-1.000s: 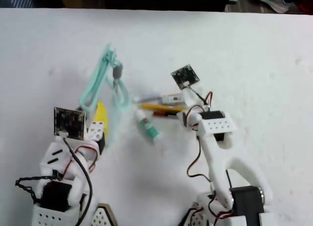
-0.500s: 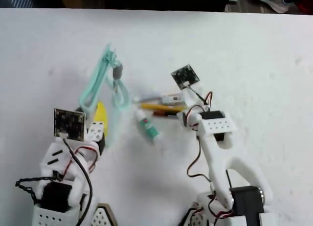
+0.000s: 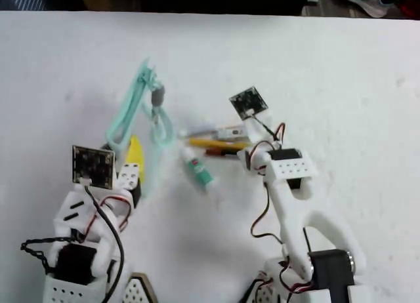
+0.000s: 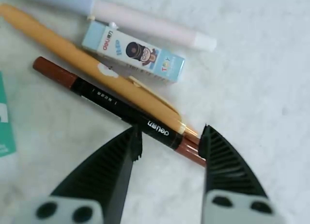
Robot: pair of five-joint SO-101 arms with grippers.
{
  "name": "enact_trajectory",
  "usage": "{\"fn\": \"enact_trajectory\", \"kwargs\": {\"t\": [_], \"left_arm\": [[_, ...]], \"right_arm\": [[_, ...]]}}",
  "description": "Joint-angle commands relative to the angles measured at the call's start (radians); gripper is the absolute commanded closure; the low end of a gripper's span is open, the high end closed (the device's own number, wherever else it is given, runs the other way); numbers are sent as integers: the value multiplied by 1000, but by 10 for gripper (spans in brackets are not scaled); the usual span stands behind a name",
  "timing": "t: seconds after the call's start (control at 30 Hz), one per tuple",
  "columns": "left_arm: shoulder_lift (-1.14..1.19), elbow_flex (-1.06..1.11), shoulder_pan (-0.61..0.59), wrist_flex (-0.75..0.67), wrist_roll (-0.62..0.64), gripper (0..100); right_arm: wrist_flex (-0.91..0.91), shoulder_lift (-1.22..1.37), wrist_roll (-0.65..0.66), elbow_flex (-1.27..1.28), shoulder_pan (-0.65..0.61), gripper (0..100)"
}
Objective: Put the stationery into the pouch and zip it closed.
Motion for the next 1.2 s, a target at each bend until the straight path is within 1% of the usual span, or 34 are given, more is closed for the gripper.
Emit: {"fn": "enact_trajectory", "kwargs": {"t": [0.0, 0.43, 0.6, 0.63, 0.73, 0.83, 1.17], "left_arm": [[7, -6, -4, -25, 11, 977], [7, -9, -10, -29, 11, 970], [7, -8, -10, -25, 12, 854], [7, -5, -8, -25, 12, 849], [7, -3, -5, -25, 12, 858], [7, -2, -5, -25, 12, 859], [7, -2, -5, -25, 12, 859]], "right_arm": [[-15, -2, -11, -3, 10, 818], [-15, 2, -5, -3, 8, 818], [12, 101, -2, -80, 15, 818], [30, 127, -3, -107, 22, 818], [91, 203, -11, -201, 41, 818], [105, 252, -12, -252, 39, 818], [101, 259, -3, -265, 27, 818]]}}
